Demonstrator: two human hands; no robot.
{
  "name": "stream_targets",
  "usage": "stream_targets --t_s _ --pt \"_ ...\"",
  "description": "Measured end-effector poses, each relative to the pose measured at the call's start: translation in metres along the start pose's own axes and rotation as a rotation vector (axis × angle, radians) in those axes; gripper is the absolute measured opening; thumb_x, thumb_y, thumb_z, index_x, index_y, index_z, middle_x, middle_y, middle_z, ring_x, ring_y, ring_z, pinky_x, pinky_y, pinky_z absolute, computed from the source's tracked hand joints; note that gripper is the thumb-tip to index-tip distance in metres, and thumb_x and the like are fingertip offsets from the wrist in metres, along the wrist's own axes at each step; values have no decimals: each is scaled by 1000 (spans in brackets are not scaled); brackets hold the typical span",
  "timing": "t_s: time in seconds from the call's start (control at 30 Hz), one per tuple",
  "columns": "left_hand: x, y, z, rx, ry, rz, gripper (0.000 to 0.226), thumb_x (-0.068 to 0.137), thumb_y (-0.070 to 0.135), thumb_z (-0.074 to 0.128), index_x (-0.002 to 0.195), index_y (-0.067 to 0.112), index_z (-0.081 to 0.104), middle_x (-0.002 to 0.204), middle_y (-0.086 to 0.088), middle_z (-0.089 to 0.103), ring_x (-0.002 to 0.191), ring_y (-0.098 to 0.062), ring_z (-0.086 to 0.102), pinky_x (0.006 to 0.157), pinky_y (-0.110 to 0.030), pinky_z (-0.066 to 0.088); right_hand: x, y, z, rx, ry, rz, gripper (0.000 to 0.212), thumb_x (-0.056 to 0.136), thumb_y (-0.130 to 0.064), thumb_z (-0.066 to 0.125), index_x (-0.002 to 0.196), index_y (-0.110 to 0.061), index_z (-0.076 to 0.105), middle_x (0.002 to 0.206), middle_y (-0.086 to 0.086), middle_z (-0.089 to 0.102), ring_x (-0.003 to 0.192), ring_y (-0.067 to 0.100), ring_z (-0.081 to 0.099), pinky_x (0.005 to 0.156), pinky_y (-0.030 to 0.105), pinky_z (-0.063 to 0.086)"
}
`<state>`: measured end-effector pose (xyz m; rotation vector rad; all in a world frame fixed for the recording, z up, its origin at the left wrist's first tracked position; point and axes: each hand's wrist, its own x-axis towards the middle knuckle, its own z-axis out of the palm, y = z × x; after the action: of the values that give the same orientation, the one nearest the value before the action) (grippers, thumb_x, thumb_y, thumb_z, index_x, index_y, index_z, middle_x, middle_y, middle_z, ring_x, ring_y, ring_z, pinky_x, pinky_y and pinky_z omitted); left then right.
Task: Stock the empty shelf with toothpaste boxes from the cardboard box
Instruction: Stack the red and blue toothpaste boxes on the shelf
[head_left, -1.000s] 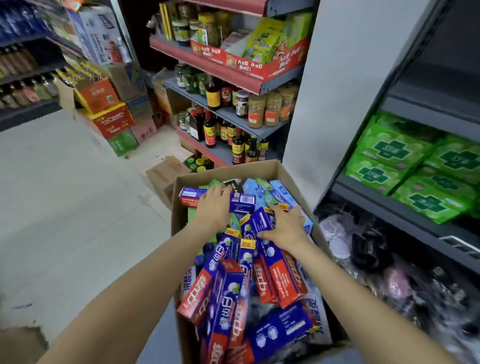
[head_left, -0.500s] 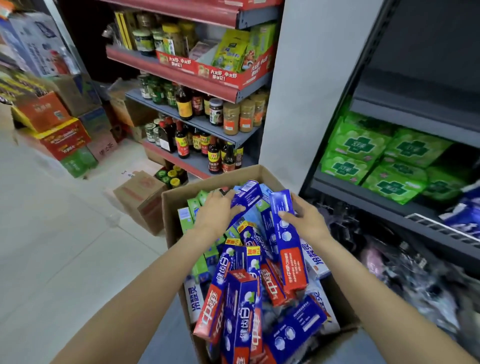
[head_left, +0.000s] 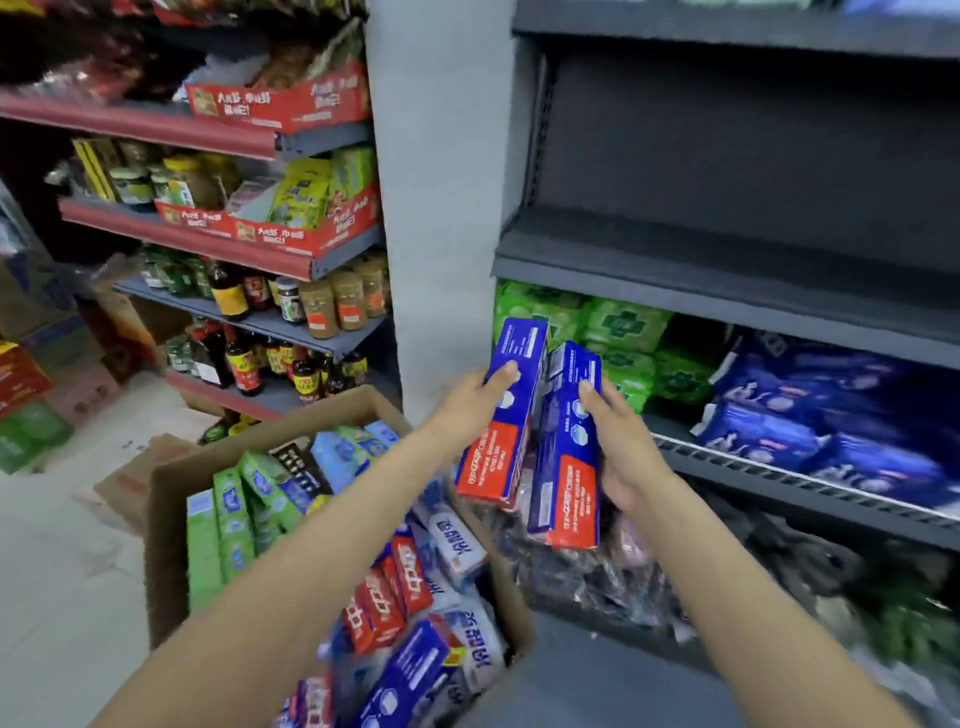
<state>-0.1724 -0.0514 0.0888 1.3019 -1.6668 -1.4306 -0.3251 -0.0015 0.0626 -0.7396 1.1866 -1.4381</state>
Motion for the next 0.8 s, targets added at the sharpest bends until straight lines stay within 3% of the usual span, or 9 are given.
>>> stream_targets --t_s 0.07,0.17,0.23,0.3,0.37,0.43,0.57,0.63,0.8 --pt "7 24 53 -119 -28 -23 26 100 34 42 90 13 54 66 4 66 47 -2 62 48 -12 48 -7 -26 -45 77 32 10 22 99 -22 45 119 -20 55 88 0 73 66 12 71 56 27 57" --pt "15 57 135 -259 -114 -57 29 96 38 49 104 12 59 92 -8 69 76 -20 66 76 -29 53 -15 -64 -116 155 127 51 23 98 -24 46 117 -17 57 90 3 72 65 15 70 56 29 57" --pt "18 77 186 -336 -195 -46 26 89 36 61 104 15 61 99 -12 70 78 -24 67 84 -41 53 -22 -88 -160 209 179 69 33 95 -30 50 121 -10 58 101 11 70 79 23 70 67 36 57" --pt "21 97 235 -301 -238 -16 46 73 35 78 108 16 55 99 -12 71 78 -24 70 83 -44 56 -30 -110 -200 216 208 60 48 85 -39 60 122 -8 59 112 18 67 98 32 66 81 43 55" --pt "25 114 280 -267 -273 2 66 61 34 86 111 15 48 98 -10 70 80 -23 70 80 -42 58 -36 -129 -236 182 217 6 54 77 -38 67 122 -8 61 112 19 68 99 33 67 78 43 57" --pt "35 130 321 -259 -289 36 60 66 30 84 110 16 46 95 -7 69 78 -20 70 78 -38 57 -40 -148 -274 151 282 -45 44 82 -29 67 118 -5 62 107 19 70 90 31 69 70 39 59" --pt "60 159 387 -237 -357 81 37 81 29 72 109 17 51 96 -8 69 78 -20 67 81 -37 54 -37 -180 -341 178 376 -97 41 85 -34 62 112 -3 64 107 20 69 93 34 66 91 50 52" --pt "75 173 417 -281 -456 82 26 86 26 66 109 18 56 100 -11 70 78 -21 67 79 -35 54 -31 -195 -370 213 381 -146 33 88 -33 58 108 -7 65 99 15 72 82 27 69 86 43 54" --pt "127 205 485 -238 -479 104 37 90 33 61 117 8 56 85 -7 70 65 -14 65 64 -25 53 0 -226 -444 188 444 -195 35 95 -32 51 115 -6 63 96 14 73 80 26 69 81 41 55"
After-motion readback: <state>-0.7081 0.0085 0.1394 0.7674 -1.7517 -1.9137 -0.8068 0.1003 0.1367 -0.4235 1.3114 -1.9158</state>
